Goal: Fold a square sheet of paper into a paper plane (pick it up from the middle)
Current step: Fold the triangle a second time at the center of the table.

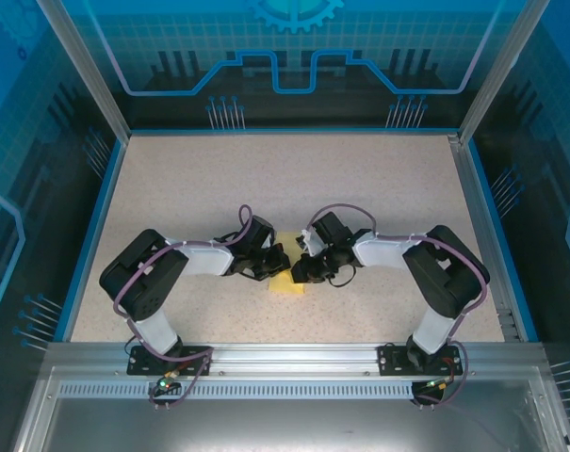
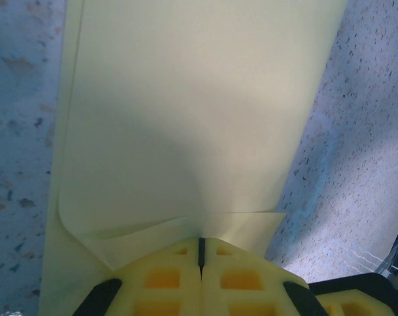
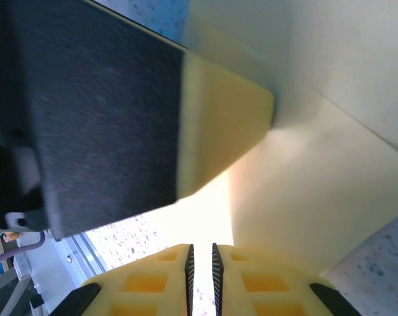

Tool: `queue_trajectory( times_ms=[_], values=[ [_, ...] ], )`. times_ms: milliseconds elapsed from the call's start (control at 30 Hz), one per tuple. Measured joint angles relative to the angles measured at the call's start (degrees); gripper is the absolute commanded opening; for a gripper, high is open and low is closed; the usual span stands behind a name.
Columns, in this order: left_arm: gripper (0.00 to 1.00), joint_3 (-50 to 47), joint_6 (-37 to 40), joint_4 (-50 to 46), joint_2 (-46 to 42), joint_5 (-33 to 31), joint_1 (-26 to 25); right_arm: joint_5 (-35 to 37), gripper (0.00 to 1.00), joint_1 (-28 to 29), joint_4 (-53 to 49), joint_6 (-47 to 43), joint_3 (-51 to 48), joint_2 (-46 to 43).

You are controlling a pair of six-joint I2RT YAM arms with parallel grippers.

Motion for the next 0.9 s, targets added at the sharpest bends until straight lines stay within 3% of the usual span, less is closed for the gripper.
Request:
queue_trajectory(
  times_ms=[500, 900],
  values=[
    [0.00, 0.0, 0.1, 0.0, 0.0, 0.0, 0.0, 1.4, 0.20, 0.0, -3.0, -2.8, 0.6, 2.2],
    [0.00, 0.0, 0.1, 0.0, 0.0, 0.0, 0.0, 0.6, 0.22, 0.9, -5.3, -2.7, 0.6, -2.7]
  ],
)
